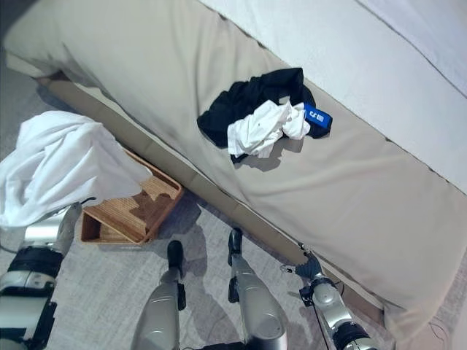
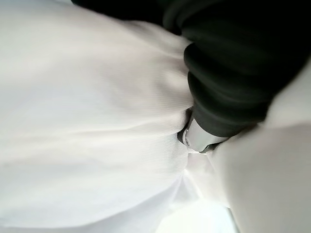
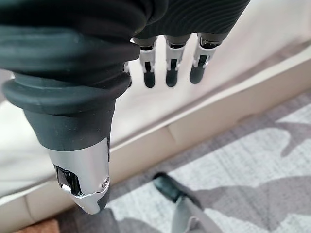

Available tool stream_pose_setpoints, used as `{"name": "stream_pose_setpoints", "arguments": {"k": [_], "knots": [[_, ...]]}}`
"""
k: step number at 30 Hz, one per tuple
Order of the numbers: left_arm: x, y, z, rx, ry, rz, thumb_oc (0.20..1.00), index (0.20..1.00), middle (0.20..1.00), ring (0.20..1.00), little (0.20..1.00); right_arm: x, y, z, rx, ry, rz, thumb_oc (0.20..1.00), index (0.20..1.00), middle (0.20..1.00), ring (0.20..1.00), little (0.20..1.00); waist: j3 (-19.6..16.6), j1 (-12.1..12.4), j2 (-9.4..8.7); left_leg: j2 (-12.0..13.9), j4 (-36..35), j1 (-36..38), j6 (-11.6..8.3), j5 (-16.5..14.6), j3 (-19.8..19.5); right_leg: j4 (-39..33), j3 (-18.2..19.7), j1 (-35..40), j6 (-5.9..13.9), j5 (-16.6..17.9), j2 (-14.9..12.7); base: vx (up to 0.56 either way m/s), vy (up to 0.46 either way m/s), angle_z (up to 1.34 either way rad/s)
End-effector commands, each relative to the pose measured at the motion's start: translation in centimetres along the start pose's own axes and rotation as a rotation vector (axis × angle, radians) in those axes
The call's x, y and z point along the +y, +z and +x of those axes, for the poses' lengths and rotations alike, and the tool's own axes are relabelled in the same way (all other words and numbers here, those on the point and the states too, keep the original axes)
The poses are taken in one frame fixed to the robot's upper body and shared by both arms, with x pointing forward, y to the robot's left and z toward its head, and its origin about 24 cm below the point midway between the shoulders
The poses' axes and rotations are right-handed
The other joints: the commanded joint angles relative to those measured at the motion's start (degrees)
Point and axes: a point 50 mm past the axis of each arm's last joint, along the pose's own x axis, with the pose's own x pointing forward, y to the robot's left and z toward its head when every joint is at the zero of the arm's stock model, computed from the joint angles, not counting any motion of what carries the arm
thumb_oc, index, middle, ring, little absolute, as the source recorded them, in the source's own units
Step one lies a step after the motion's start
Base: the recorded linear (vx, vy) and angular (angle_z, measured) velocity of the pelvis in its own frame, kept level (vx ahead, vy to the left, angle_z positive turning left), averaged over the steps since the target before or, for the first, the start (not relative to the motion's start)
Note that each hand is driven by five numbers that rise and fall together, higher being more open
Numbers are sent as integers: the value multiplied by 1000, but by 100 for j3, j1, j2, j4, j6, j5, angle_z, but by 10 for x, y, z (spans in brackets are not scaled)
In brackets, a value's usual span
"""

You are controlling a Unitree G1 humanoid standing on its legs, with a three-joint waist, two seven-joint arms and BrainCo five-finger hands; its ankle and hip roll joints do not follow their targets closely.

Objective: Pick up clothes into the bucket

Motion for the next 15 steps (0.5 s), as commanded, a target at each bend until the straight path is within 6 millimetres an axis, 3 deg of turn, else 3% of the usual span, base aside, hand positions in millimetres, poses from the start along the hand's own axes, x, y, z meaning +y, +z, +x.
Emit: {"name": "stream_pose_setpoints", "arguments": {"k": [1,6,15], "knots": [[16,36,22,-133,65,56,200,200,200,200,200,-10,16,2,-99,-41,2,1000,1000,1000,1000,1000,28,-38,-153,-121,795,-522,258,-226,-214,573,17,-124,461,-253,-350,-67,-14,2],[13,30,34,-50,124,125,200,200,200,200,200,-14,29,3,-158,-81,36,1000,1000,1000,1000,1000,158,-222,-403,-129,1291,-1480,243,-318,-289,596,-31,-820,462,-128,-297,-45,-16,0],[18,8,38,116,179,119,200,200,200,200,200,-15,43,4,-216,-108,69,1000,1000,1000,1000,1000,158,-435,-551,-120,1652,-2392,205,-372,-387,523,-91,-1523,436,-20,-203,-2,-5,2]]}}
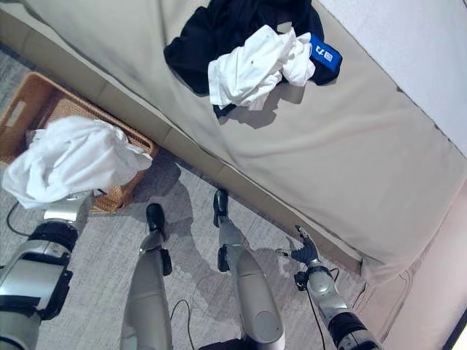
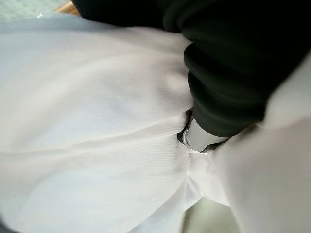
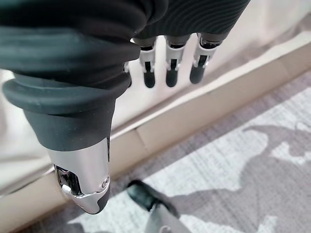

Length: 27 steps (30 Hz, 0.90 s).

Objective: Pick up clothes into the bucket

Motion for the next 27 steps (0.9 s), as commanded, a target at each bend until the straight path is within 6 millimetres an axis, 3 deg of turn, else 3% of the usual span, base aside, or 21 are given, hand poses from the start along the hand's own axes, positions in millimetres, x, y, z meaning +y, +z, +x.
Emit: {"name": "stream_pose_setpoints", "arguments": {"k": [1,2,3,4,10,14,18,22,27], "knots": [[39,30,20,-43,144,-83,200,200,200,200,200,-9,23,4,-116,-33,23,1000,1000,1000,1000,1000,173,40,-571,-239,457,-298,195,-137,-128,240,-5,35,503,-163,-310,3,-23,6],[40,29,20,-34,152,-104,200,200,200,200,200,-10,26,4,-128,-35,27,1000,1000,1000,1000,1000,173,36,-568,-243,463,-347,194,-136,-135,233,-17,-17,501,-157,-302,9,-25,6],[41,25,20,-4,167,-135,329,329,329,329,329,-10,27,5,-131,-38,32,1000,1000,1000,1000,1000,173,31,-570,-237,476,-401,194,-137,-151,229,-22,-67,502,-147,-297,14,-6,5],[43,21,20,22,187,-163,1000,1000,1000,1000,1000,-9,28,5,-134,-39,37,1000,1000,1000,1000,1000,173,19,-572,-232,495,-453,189,-139,-167,233,-31,-118,500,-144,-292,0,0,0],[48,2,18,149,243,-298,1000,1000,1000,1000,1000,-8,35,7,-150,-41,43,1000,1000,1000,1000,1000,173,8,-545,-243,435,-508,186,-118,-194,228,-82,-176,494,-161,-279,5,0,2],[53,-9,15,227,307,-568,1000,1000,1000,1000,1000,-10,42,10,-165,-47,51,1000,1000,1000,1000,1000,173,43,-467,-256,327,-435,192,-104,-196,231,-97,-157,493,-182,-281,0,0,0],[58,-17,11,243,340,-689,1000,1000,1000,1000,1000,-14,44,11,-168,-52,50,1000,1000,1000,1000,1000,173,84,-406,-268,213,-343,191,-70,-191,220,-94,-119,499,-178,-280,0,0,0],[66,-22,9,236,366,-712,1000,1000,1000,1000,1000,-17,46,11,-180,-63,57,1000,1000,1000,1000,1000,173,120,-360,-277,137,-265,190,-39,-176,227,-107,-84,504,-190,-291,0,0,0],[72,-45,-4,263,369,-714,1000,1000,1000,1000,1000,-26,45,9,-181,-93,76,1000,1000,1000,1000,1000,173,215,-190,-294,-63,-30,186,27,-135,263,-131,37,495,-251,-326,-4,-4,-5]]}}
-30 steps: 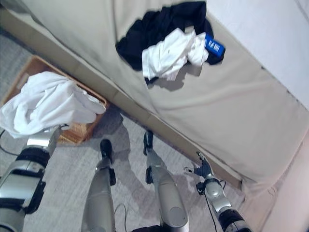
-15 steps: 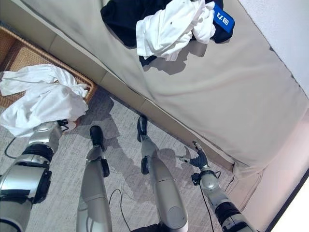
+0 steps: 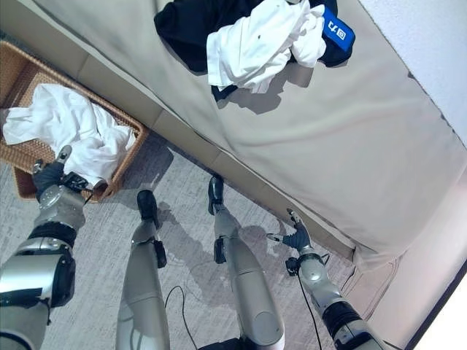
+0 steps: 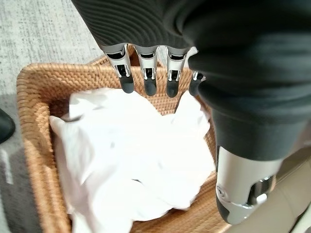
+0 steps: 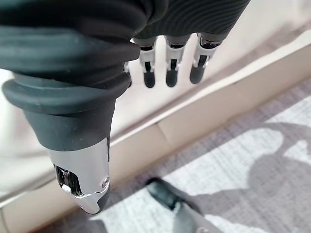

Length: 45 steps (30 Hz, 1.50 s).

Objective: Pick up clothes into the bucket

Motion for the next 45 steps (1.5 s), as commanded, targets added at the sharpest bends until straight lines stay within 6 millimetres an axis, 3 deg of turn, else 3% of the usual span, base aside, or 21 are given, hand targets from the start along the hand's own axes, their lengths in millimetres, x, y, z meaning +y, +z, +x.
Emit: {"name": "stream_pose_setpoints", "arguments": {"k": [1,5,6,7,8,10,11,12,13,14,15,16,18,19,24,25,31,36,38,42,45], "knots": [[21,22,7,-79,39,-38,1000,1000,1000,1000,1000,-30,4,0,-29,-85,-4,1000,1000,1000,1000,1000,180,257,-181,-283,-56,383,142,2,-97,265,-64,463,522,-341,-313,0,-11,-10],[30,-1,0,-51,23,32,1000,1000,1000,1000,1000,-43,22,3,-99,-154,59,1000,1000,1000,1000,1000,180,356,45,-308,-271,634,137,99,-82,385,-78,583,505,-455,-397,3,7,4],[32,-8,-2,-44,21,69,1000,1000,1000,1000,1000,-47,32,4,-145,-175,83,1000,1000,1000,1000,1000,180,381,107,-315,-359,724,134,133,-68,433,-85,619,501,-500,-425,14,17,7],[34,-22,-8,-36,3,179,1000,1000,1000,1000,1000,-57,64,5,-296,-221,97,1000,1000,1000,1000,1000,180,427,239,-325,-538,927,141,187,-39,599,-85,663,489,-609,-481,14,17,6],[34,-23,-8,-34,3,180,1000,1000,1000,1000,1000,-58,64,4,-294,-222,95,1000,1000,1000,1000,1000,180,428,246,-328,-555,944,141,193,-39,607,-86,669,489,-617,-485,18,31,4],[25,-49,-26,-80,-74,386,1000,1000,1000,1000,1000,-77,108,0,-505,-315,64,1000,1000,1000,1000,1000,180,511,481,-376,-770,1203,168,275,-21,894,-72,679,462,-778,-586,17,32,6],[25,-49,-26,-80,-74,386,1000,1000,1000,1000,1000,-77,108,0,-505,-315,64,1000,1000,1000,1000,1000,180,511,481,-376,-770,1203,168,275,-21,894,-72,679,462,-778,-586,19,20,11],[17,-72,-42,-81,-138,464,1000,1000,1000,1000,1000,-90,130,-3,-605,-391,-6,1000,1000,1000,1000,1000,180,572,631,-408,-867,1354,195,319,-41,1172,-50,661,430,-911,-661,12,4,7],[17,-72,-42,-81,-138,464,1000,1000,1000,1000,1000,-90,130,-3,-604,-392,-8,1000,1000,1000,1000,1000,180,572,636,-409,-874,1362,195,321,-42,1181,-51,662,430,-918,-664,24,-5,12],[9,-98,-62,-66,-225,558,1000,1000,1000,1000,1000,-103,151,-4,-688,-472,-100,1000,1000,1000,1000,1000,180,634,788,-472,-1001,1546,217,362,-86,1370,-64,707,412,-1042,-716,13,-9,11],[9,-99,-62,-65,-226,559,1000,1000,1000,1000,1000,-103,151,-4,-687,-472,-101,1000,1000,1000,1000,1000,180,632,793,-474,-1008,1554,217,365,-89,1376,-67,710,412,-1047,-718,24,-39,14],[6,-124,-80,-36,-322,670,1000,1000,1000,1000,1000,-115,171,-6,-754,-551,-136,1000,1000,1000,1000,1000,180,693,949,-520,-1152,1755,221,424,-132,1545,-99,786,401,-1159,-772,18,-32,15],[4,-134,-90,-33,-388,720,1000,1000,1000,1000,1000,-119,178,-6,-773,-571,-153,1000,1000,1000,1000,1000,180,727,1039,-540,-1258,1860,220,474,-156,1634,-110,811,387,-1233,-800,18,-32,24],[4,-155,-109,8,-487,799,1000,1000,1000,1000,1000,-128,192,-3,-796,-612,-195,1000,1000,1000,1000,1000,180,809,1193,-566,-1434,2025,211,579,-231,1762,-171,876,373,-1328,-847,12,-32,22],[3,-181,-137,3,-709,991,1000,1000,1000,1000,1000,-150,225,8,-811,-692,-303,1000,1000,1000,1000,1000,180,966,1475,-585,-1817,2318,179,788,-383,1998,-290,985,351,-1506,-968,9,-51,22],[-2,-189,-151,-48,-844,1094,1000,1000,1000,1000,1000,-168,240,15,-784,-752,-372,1000,1000,1000,1000,1000,180,1050,1586,-595,-1927,2400,157,859,-466,2137,-353,996,346,-1582,-1027,7,-42,20],[-8,-206,-174,-8,-966,1100,1000,1000,1000,1000,1000,-208,261,40,-583,-849,-487,1000,1000,1000,1000,1000,180,1209,1806,-615,-1966,2340,167,918,-616,2424,-447,853,335,-1683,-1074,9,-71,28],[-33,-205,-193,-167,-1155,1178,1000,1000,1000,1000,1000,-256,244,43,-246,-903,-694,1000,1000,1000,1000,1000,180,1362,2052,-623,-1985,2085,154,1008,-802,2832,-554,487,311,-1832,-1149,6,-66,18],[-31,-206,-192,-144,-1129,1160,1000,1000,1000,1000,1000,-261,242,41,-222,-920,-679,1000,1000,1000,1000,1000,180,1373,2122,-640,-1996,2030,153,1038,-838,2931,-575,403,303,-1864,-1194,4,-27,27],[-26,-206,-188,122,-872,783,1000,1000,1000,1000,1000,-282,221,32,-68,-938,-670,1000,1000,1000,1000,1000,180,1441,2343,-740,-2099,1893,135,1045,-972,3318,-536,113,319,-2173,-1342,70,-55,27],[-25,-207,-190,152,-854,740,1000,1000,1000,1000,1000,-290,223,27,-58,-976,-654,1000,1000,1000,1000,1000,180,1458,2473,-782,-2103,1751,142,1074,-958,3456,-467,-121,322,-2203,-1404,17,4,18]]}}
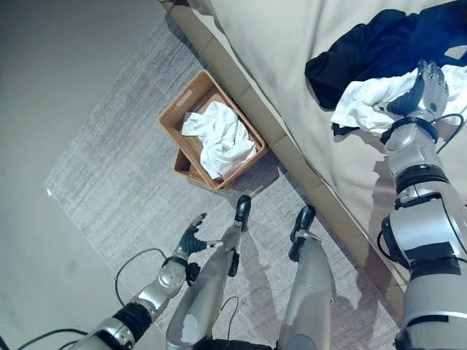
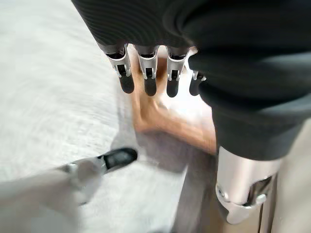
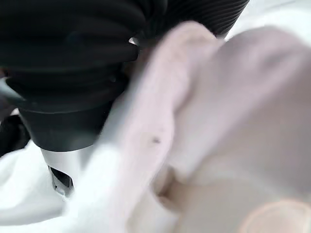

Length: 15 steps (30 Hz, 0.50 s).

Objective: Pick up clothes into the bucket

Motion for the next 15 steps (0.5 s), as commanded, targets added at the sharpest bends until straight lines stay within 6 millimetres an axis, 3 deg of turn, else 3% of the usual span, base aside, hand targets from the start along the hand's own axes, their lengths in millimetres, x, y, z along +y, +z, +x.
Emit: {"name": "stream_pose_setpoints", "arguments": {"k": [1,6,7,8,9,15], "knots": [[-8,3,-2,-11,-11,-66,1000,1000,1000,1000,1000,-33,-26,10,97,-58,-86,1000,1000,1000,1000,1000,2,-25,298,65,-19,133,66,-165,-8,-265,207,369,435,96,67,28,13,10],[-16,-4,-6,12,-80,13,1000,1000,1000,1000,1000,-33,-42,8,129,17,-206,1000,1000,1000,1000,1000,2,-24,467,-8,-9,-125,81,-127,50,-22,326,-11,434,46,-25,17,21,4],[-19,-6,-7,16,-99,32,1000,1000,1000,1000,1000,-31,-44,7,141,49,-228,878,878,878,878,878,2,-27,485,-23,-3,-159,85,-122,52,-15,319,-35,426,41,-29,0,0,0],[-21,-6,-7,19,-111,41,1000,1000,1000,1000,1000,-30,-43,7,147,53,-221,401,401,401,401,401,2,-34,502,-23,4,-183,84,-118,60,-31,322,-39,422,36,-29,0,0,0],[-23,-6,-8,18,-127,53,1000,1000,1000,1000,1000,-30,-41,8,146,47,-207,200,200,200,200,200,2,-43,510,-28,9,-195,85,-116,66,-37,329,-50,425,38,-28,0,0,0],[-31,2,-5,-14,-160,77,1000,1000,1000,1000,1000,-23,-29,7,99,28,-159,200,200,200,200,200,2,-99,471,-33,31,-186,80,-119,51,-140,341,12,433,97,4,0,0,0]]}}
